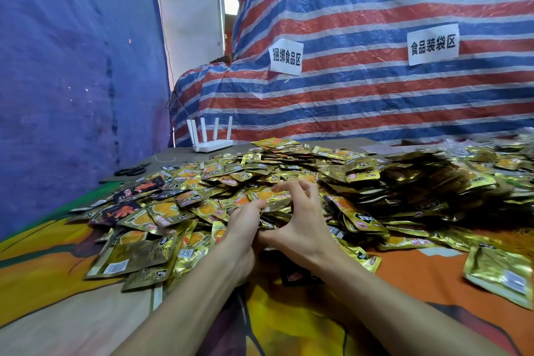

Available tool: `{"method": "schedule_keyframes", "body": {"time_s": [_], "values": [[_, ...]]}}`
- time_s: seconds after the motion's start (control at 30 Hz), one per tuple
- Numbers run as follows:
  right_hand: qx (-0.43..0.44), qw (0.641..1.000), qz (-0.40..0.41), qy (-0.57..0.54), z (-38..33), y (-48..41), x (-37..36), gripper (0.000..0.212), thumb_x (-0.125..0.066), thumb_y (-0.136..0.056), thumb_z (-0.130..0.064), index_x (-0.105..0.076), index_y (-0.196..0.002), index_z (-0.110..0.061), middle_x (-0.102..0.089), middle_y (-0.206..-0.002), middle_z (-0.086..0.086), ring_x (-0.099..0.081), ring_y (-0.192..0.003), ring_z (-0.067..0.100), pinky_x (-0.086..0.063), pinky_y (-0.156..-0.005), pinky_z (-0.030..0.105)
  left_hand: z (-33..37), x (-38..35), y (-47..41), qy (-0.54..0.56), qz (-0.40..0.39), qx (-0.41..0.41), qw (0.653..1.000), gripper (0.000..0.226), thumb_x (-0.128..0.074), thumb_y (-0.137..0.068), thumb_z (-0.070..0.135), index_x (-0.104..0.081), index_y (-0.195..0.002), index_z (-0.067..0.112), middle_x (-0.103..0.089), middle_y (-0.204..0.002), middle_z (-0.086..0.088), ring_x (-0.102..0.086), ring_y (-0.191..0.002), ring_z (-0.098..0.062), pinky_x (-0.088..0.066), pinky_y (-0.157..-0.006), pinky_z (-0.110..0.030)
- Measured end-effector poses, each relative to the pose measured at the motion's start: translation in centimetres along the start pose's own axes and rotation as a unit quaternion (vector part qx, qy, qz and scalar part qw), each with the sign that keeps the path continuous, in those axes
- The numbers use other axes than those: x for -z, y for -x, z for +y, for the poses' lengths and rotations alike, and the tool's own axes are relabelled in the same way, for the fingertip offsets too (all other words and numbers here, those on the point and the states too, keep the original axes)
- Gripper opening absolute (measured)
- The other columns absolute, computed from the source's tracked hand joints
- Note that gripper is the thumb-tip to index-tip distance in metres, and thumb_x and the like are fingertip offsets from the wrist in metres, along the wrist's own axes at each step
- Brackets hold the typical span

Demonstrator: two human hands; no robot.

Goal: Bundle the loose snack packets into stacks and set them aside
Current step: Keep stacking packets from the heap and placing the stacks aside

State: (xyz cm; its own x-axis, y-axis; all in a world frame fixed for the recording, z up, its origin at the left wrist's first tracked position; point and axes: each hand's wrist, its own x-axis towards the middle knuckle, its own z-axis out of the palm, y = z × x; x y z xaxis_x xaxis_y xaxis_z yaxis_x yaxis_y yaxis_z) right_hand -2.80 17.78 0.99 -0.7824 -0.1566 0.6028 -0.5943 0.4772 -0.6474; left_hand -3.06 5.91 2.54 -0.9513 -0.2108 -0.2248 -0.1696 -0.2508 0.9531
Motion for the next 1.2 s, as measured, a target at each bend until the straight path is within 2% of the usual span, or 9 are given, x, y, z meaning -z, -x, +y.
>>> {"method": "schedule_keyframes", "body": {"time_s": [0.2, 0.37, 0.5, 0.57, 0.7, 0.83, 0.97, 1.1, 1.2], "values": [[0.013, 0.999, 0.037, -0.017, 0.1, 0.0, -0.2, 0.069, -0.085, -0.056, -0.019, -0.048, -0.113, -0.033, -0.038, -0.119, -0.006, -0.046, -0.114, 0.01, -0.037, -0.083, 0.003, 0.0, 0.2, 0.4, 0.047, -0.036, 0.01, 0.998, 0.035, -0.059, -0.09, 0.022, -0.063, -0.121, 0.006, -0.068, -0.096, -0.022, -0.066, -0.073, -0.037, -0.053, -0.064, -0.044], [0.021, 0.996, 0.052, -0.063, -0.2, 0.1, 0.0, 0.09, -0.087, -0.057, -0.02, -0.045, -0.134, -0.042, -0.039, -0.127, -0.011, -0.038, -0.121, -0.011, -0.036, -0.089, 0.002, 0.1, 0.1, 1.1, 0.09, -0.068, 0.063, 0.992, 0.042, -0.054, -0.082, 0.029, -0.067, -0.109, -0.001, -0.069, -0.08, -0.021, -0.065, -0.061, -0.034, -0.054, -0.059, -0.036], [0.017, 0.992, 0.008, -0.123, -0.5, 0.3, 0.2, 0.107, -0.091, -0.056, -0.031, -0.035, -0.147, -0.043, -0.046, -0.131, -0.015, -0.051, -0.117, -0.006, -0.04, -0.091, 0.004, 0.3, 0.6, 0.8, 0.184, -0.049, 0.032, 0.981, 0.042, -0.048, -0.084, 0.022, -0.067, -0.112, -0.003, -0.072, -0.106, -0.025, -0.07, -0.087, -0.04, -0.058, -0.074, -0.043], [0.0, 0.984, -0.032, -0.175, -0.5, 0.4, 0.5, 0.096, -0.087, -0.058, -0.038, -0.043, -0.143, -0.04, -0.059, -0.123, -0.014, -0.062, -0.108, -0.001, -0.049, -0.093, 0.016, 0.7, 1.5, 0.3, 0.234, -0.032, 0.001, 0.972, 0.034, -0.044, -0.082, 0.019, -0.064, -0.102, -0.001, -0.068, -0.104, -0.024, -0.067, -0.09, -0.038, -0.056, -0.076, -0.041], [-0.036, 0.969, -0.043, -0.242, -0.4, 0.3, 0.5, 0.067, -0.068, -0.058, -0.053, -0.068, -0.121, -0.03, -0.071, -0.111, 0.002, -0.069, -0.102, 0.019, -0.056, -0.092, 0.044, 1.2, 2.8, 0.2, 0.196, -0.048, -0.057, 0.978, 0.022, -0.054, -0.063, 0.023, -0.07, -0.056, 0.008, -0.071, -0.073, -0.014, -0.067, -0.058, -0.027, -0.048, -0.066, -0.035], [-0.105, 0.904, -0.122, -0.396, -0.1, -0.2, 0.4, 0.061, -0.071, -0.065, -0.026, -0.067, -0.125, -0.021, -0.069, -0.123, 0.014, -0.068, -0.104, 0.025, -0.057, -0.083, 0.039, 1.1, 2.5, -0.1, 0.205, -0.061, -0.106, 0.971, 0.024, -0.051, -0.073, 0.017, -0.06, -0.092, 0.006, -0.065, -0.091, -0.018, -0.065, -0.074, -0.032, -0.052, -0.069, -0.037], [-0.065, 0.94, -0.195, -0.273, 0.0, 0.7, 0.9, 0.066, -0.076, -0.066, -0.012, -0.057, -0.129, -0.021, -0.064, -0.123, 0.013, -0.069, -0.098, 0.018, -0.055, -0.079, 0.028, 1.2, 2.3, -0.3, 0.208, -0.064, -0.143, 0.965, 0.029, -0.043, -0.082, 0.008, -0.056, -0.108, 0.004, -0.07, -0.102, -0.022, -0.064, -0.088, -0.037, -0.048, -0.091, -0.057], [-0.081, 0.914, -0.263, -0.299, -1.3, 1.5, 0.8, 0.085, -0.076, -0.069, -0.017, -0.035, -0.143, -0.024, -0.049, -0.131, -0.002, -0.064, -0.103, -0.009, -0.053, -0.08, 0.016, 1.2, 2.4, 0.2, 0.199, -0.021, -0.229, 0.953, 0.042, -0.053, -0.084, 0.007, -0.05, -0.118, -0.017, -0.068, -0.113, -0.033, -0.062, -0.088, -0.038, -0.052, -0.08, -0.05], [-0.076, 0.931, -0.224, -0.277, -2.0, 2.0, -0.1, 0.083, -0.081, -0.081, -0.021, -0.031, -0.147, -0.024, -0.048, -0.125, -0.013, -0.059, -0.096, -0.023, -0.05, -0.078, 0.008, 0.6, 2.1, 0.5, 0.184, 0.012, -0.289, 0.94, 0.046, -0.065, -0.078, 0.023, -0.057, -0.11, -0.01, -0.069, -0.108, -0.03, -0.064, -0.091, -0.041, -0.051, -0.082, -0.052]]}}
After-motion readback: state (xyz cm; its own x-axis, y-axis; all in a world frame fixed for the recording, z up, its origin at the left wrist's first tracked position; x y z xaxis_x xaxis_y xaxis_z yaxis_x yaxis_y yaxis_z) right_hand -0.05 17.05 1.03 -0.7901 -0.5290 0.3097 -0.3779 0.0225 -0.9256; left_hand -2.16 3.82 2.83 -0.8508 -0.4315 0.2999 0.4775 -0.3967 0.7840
